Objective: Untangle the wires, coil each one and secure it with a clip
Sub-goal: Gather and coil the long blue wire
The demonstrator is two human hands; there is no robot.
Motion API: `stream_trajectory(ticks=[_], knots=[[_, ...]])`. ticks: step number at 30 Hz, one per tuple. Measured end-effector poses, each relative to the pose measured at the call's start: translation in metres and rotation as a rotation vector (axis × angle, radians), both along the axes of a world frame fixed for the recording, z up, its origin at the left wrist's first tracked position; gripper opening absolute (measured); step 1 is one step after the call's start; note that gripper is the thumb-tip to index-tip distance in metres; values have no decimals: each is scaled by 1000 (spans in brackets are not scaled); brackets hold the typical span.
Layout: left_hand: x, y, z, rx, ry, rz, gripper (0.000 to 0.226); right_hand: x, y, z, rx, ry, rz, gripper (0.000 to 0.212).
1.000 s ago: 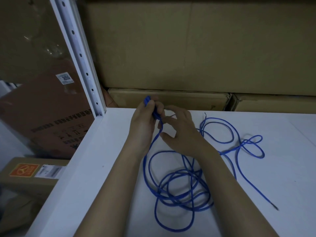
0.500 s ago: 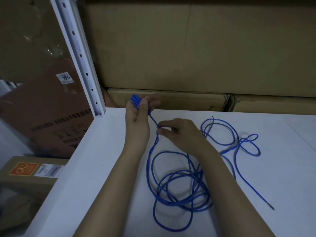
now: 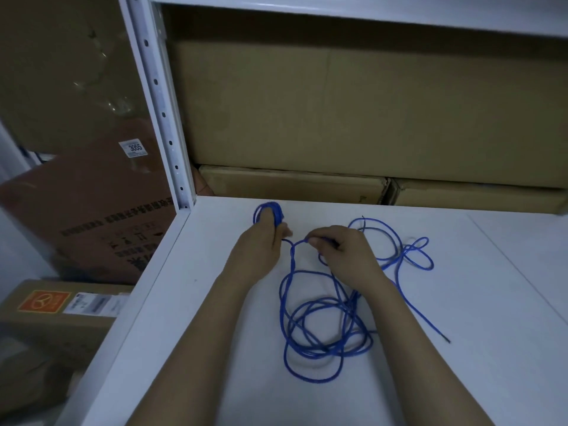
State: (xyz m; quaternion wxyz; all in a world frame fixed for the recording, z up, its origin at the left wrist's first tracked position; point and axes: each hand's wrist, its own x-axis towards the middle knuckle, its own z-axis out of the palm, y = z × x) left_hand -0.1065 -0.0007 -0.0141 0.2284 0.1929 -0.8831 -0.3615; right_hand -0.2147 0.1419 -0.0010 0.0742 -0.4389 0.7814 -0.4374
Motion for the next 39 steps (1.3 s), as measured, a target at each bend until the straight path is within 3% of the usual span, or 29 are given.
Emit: stream_trajectory(ticks=[2,6,9,21,31,36,39], knots=[[9,0,6,-16,-116,-40,10,4,5,2,-47,-10,-23,15],[33,4,20,-6,-116,-59,29,9,10,10,-143,-54,-96,14],[47,5,28,-128,-175,-38,37,11,8,13,-84,-55,-107,14],[79,9,64,-376,-63,249,27,1,-5,28,-46,-132,-288,20],[85,14,85,-397,67,377,25,-3,-8,44,-136,-157,-511,25],[80,12,90,-394,169,463,24,-26,15,46,-74,-87,-570,23],[76,15,90,-394,205,495,22,-34,23,45,6,-78,-715,25]])
